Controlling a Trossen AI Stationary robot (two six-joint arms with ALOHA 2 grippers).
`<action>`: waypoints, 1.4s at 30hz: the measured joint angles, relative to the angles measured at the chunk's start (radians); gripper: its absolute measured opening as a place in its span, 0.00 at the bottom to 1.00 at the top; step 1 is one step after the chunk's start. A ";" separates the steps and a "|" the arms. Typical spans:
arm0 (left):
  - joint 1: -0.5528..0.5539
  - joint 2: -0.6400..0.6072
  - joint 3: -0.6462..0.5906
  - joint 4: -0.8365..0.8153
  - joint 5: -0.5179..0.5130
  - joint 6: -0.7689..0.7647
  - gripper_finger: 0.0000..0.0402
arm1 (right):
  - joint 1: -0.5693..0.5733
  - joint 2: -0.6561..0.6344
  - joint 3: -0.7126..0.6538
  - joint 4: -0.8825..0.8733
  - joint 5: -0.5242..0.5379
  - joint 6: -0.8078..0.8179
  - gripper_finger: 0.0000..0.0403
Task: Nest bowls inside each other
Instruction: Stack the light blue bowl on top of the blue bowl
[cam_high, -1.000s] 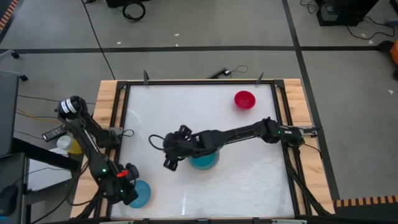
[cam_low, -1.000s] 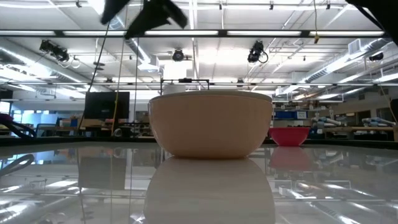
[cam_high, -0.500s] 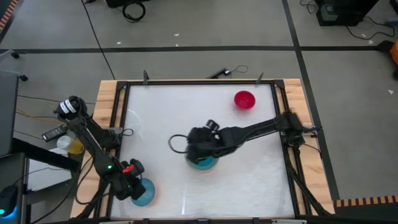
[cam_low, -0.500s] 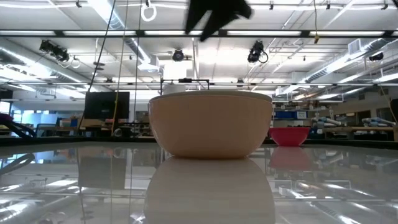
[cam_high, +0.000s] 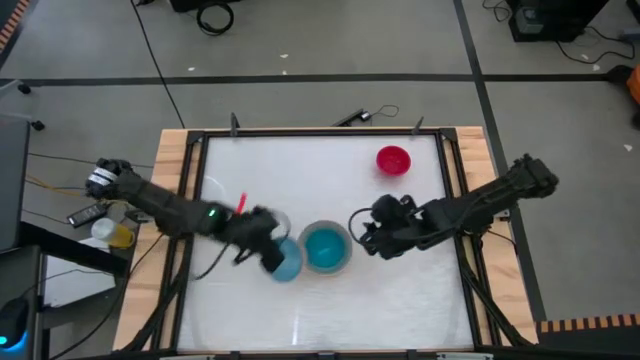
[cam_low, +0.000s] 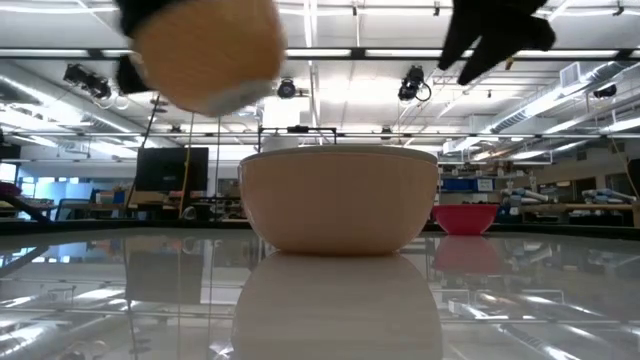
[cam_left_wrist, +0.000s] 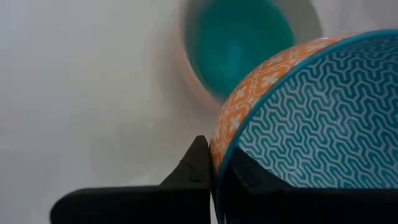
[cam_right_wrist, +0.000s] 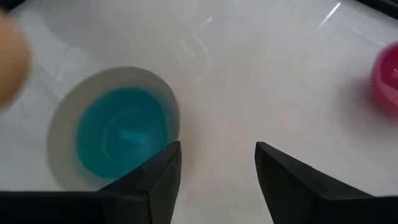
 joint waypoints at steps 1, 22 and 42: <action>0.049 0.019 0.023 -0.002 0.008 0.040 0.02 | 0.004 -0.016 -0.017 -0.004 0.000 0.007 0.52; 0.276 0.514 0.406 -0.091 0.264 0.397 0.04 | -0.327 -0.260 -0.296 -0.083 -0.040 -0.096 0.52; 0.328 0.481 0.407 -0.067 0.251 0.487 0.54 | -1.055 -0.087 -0.373 0.173 -0.272 -0.372 0.55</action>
